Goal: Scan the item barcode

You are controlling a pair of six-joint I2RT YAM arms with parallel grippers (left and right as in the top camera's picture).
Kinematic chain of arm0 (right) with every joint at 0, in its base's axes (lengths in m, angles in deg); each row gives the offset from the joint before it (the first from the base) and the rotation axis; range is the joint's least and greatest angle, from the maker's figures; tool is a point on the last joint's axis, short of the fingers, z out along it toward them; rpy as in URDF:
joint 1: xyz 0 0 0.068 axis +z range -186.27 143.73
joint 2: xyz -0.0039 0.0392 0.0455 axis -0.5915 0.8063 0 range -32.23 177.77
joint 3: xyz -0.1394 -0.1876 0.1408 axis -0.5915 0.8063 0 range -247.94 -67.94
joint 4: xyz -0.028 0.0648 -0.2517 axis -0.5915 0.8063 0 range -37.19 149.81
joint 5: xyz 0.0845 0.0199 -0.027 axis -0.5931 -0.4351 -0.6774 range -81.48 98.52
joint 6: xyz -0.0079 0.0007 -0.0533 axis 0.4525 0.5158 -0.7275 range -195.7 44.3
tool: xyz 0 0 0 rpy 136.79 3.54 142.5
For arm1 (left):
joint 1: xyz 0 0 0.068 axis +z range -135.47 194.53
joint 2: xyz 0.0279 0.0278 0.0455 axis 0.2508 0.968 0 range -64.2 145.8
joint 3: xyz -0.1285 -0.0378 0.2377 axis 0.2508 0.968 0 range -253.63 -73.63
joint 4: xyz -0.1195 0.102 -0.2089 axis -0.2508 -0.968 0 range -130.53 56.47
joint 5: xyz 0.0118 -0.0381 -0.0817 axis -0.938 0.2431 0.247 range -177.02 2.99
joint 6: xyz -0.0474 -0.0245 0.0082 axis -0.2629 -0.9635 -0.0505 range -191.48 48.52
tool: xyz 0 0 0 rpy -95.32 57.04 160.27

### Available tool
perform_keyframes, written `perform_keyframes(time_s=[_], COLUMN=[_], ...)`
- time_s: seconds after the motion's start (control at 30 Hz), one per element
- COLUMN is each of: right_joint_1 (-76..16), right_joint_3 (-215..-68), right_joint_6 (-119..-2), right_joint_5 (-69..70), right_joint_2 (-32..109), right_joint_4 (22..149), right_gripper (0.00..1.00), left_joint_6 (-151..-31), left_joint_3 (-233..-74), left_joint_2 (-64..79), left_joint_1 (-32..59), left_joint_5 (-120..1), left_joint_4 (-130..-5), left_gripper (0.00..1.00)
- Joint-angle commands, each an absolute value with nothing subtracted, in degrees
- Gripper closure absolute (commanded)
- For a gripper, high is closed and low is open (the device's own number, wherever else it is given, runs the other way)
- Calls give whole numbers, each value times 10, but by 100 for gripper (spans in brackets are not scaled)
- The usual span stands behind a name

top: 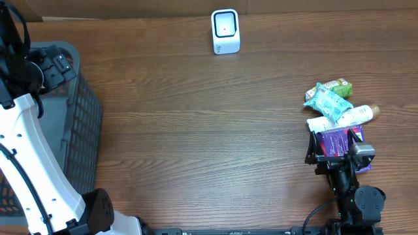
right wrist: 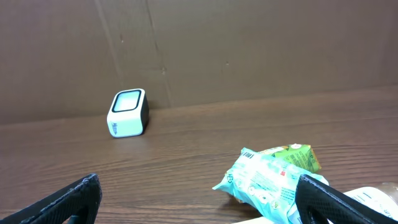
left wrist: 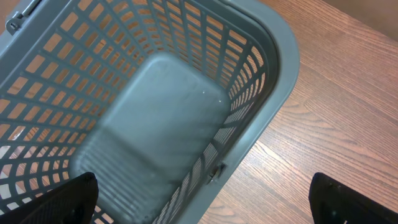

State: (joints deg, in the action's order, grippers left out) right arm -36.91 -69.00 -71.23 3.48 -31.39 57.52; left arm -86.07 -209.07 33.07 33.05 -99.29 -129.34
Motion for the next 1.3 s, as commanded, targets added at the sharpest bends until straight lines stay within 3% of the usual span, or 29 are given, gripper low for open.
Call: perform_keyframes(time_s=[0.0, 0.17, 0.33, 0.57, 0.67, 1.0, 1.27], right_joint_1=[-366, -366, -366, -366, -366, -366, -366], right_joint_3=[-684, -684, -684, -684, -684, -684, -684], right_joint_6=[-712, -712, -712, -712, -712, -712, -712], right_joint_5=[42, 42, 42, 42, 42, 42, 42], right_joint_2=[-321, -321, -321, -321, -321, -321, -321], right_joint_4=[572, 572, 572, 572, 572, 572, 572], right_gripper=[0, 0, 0, 0, 0, 0, 0], left_joint_6=[-854, -852, -836, -648, -629, -629, -629], left_joint_3=[-2085, -2018, -1901, -1645, -1486, -1071, -851], left_joint_2=[322, 250, 155, 1, -88, -330, -483], left_joint_1=[329, 298, 257, 242, 242, 241, 195], left_joint_5=[-999, -1006, -967, -710, -664, -662, -726], left_joint_4=[-1290, -1240, -1099, -810, -678, -350, -248], left_gripper=[0, 1, 1, 0, 1, 1, 0])
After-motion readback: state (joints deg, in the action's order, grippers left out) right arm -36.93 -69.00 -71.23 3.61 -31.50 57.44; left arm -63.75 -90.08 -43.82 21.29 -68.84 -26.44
